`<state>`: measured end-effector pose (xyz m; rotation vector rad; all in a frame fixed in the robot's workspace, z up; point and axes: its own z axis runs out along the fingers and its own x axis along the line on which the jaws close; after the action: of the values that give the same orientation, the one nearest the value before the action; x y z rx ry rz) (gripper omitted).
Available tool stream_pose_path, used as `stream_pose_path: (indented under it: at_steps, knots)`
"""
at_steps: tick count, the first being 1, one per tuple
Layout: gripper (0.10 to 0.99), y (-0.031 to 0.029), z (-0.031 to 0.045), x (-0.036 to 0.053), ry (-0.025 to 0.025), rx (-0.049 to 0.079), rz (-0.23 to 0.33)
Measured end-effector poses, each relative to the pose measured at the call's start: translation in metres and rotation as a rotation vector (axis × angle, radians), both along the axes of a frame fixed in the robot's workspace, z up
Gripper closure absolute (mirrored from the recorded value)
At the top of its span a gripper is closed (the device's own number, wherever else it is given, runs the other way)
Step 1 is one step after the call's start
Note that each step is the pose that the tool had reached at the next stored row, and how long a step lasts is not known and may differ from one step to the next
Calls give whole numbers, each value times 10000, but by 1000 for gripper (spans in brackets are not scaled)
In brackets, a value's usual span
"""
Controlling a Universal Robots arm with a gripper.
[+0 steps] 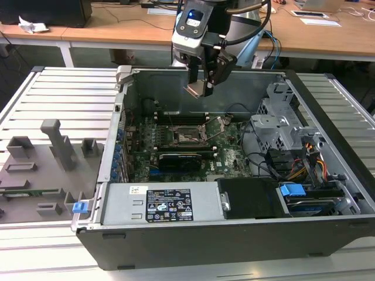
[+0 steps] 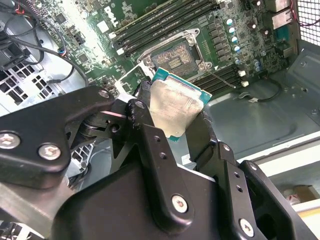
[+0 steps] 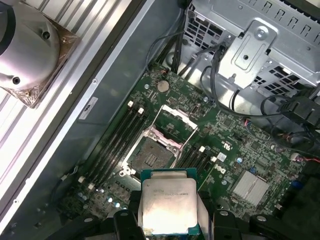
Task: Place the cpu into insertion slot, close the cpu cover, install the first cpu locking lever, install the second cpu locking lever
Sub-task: 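Place the cpu into insertion slot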
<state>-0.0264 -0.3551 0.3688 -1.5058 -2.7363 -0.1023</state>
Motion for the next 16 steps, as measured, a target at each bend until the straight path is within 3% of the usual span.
stream_pose_path:
  at_steps: [16]
  knots:
    - [561, 0, -3, 0, 21, -2, -668]
